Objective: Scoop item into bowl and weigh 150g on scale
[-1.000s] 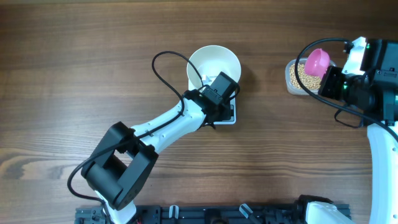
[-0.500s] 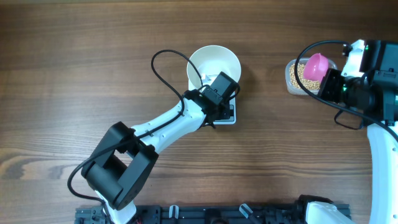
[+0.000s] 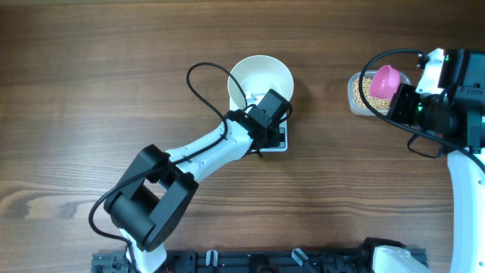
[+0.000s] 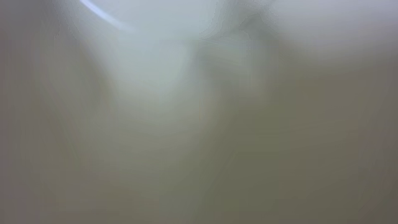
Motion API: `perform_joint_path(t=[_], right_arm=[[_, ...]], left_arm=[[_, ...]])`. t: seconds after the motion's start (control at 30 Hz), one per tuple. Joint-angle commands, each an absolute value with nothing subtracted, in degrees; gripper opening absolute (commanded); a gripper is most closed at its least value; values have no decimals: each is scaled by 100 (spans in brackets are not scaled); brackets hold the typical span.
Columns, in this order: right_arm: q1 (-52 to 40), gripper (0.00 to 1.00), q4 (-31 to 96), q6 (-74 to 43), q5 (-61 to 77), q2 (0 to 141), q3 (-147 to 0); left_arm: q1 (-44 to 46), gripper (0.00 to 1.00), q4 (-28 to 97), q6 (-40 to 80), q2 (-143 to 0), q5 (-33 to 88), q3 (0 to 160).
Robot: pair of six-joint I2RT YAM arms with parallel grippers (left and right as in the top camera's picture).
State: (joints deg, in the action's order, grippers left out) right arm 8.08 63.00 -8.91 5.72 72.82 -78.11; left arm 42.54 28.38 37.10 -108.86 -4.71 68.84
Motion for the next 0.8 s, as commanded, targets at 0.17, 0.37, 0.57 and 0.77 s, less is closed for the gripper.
perform_joint_path(t=[0.17, 0.37, 0.57, 0.77], right_arm=[[832, 4, 6309, -904, 600, 7275, -7889], [832, 4, 6318, -899, 598, 7275, -7889], [832, 4, 6302, -897, 598, 7275, -7889], [832, 4, 6307, -902, 598, 7275, -7889]], left_arm=[[4254, 4, 2825, 3625, -11102, -349, 6886], [4254, 4, 2821, 3625, -11113, -351, 6886], [4254, 4, 2823, 3625, -11218, -351, 6886], [4254, 4, 2823, 3625, -11275, -351, 6886]])
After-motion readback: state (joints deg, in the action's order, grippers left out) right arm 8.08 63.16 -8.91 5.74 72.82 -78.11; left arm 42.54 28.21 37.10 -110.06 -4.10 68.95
